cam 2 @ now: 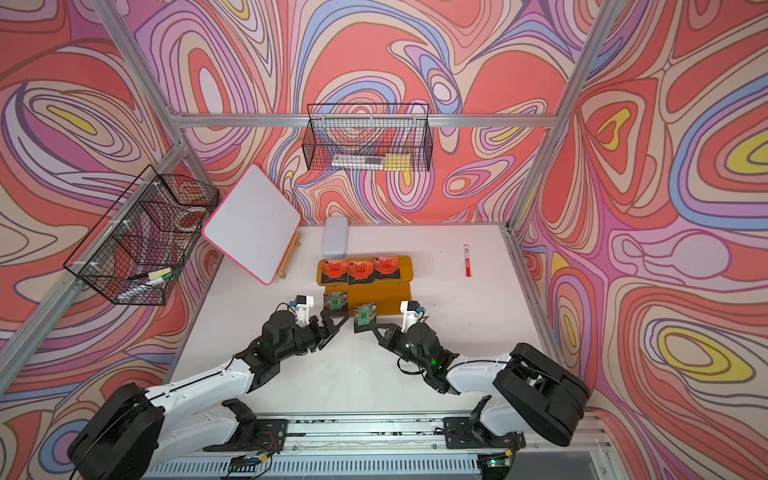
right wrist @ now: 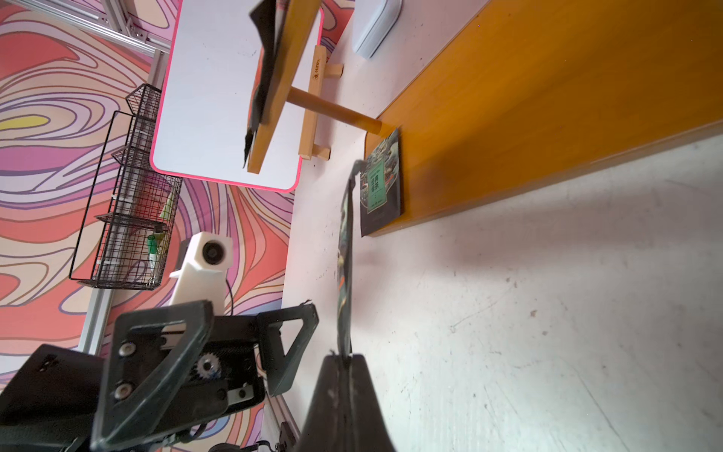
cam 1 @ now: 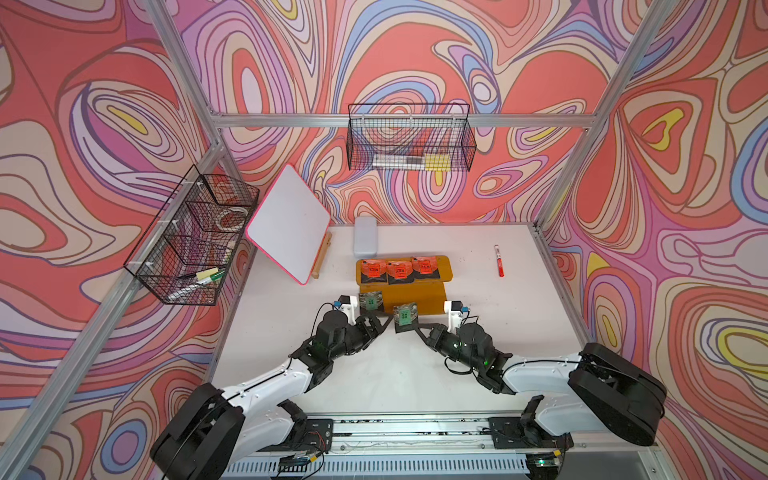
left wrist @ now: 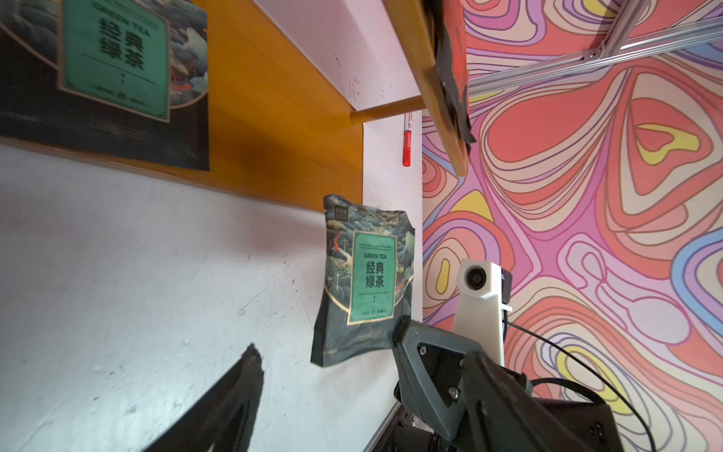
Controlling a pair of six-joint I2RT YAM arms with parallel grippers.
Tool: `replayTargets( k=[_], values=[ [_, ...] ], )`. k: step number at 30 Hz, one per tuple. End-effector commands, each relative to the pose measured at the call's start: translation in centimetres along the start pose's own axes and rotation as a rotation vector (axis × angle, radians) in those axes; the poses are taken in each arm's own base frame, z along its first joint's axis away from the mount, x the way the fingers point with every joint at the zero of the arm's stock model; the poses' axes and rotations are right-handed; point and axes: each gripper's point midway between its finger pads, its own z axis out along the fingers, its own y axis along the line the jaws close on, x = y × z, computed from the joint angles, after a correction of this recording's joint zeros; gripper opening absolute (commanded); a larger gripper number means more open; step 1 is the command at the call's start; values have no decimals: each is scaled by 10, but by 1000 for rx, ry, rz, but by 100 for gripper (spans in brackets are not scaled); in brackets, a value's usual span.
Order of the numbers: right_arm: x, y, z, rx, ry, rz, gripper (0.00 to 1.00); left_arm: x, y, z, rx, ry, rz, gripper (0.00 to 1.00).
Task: Place the tea bags on the shelf by color
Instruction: Place the tea bag on the shelf.
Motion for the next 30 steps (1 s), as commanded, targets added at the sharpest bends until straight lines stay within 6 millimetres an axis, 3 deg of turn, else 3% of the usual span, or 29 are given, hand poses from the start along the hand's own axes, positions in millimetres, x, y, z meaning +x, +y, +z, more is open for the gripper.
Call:
replayTargets(
  k=[1, 13, 30],
  values=[
    [-15, 8, 8, -24, -58, 1, 0, -2, 20, -12, -129, -14, 61, 88],
    [-24, -15, 28, 31, -62, 40, 0, 0, 22, -30, -161, -26, 103, 88],
    [-27, -36, 56, 39, -19, 107, 0, 0, 21, -36, -164, -32, 113, 88]
  ],
)
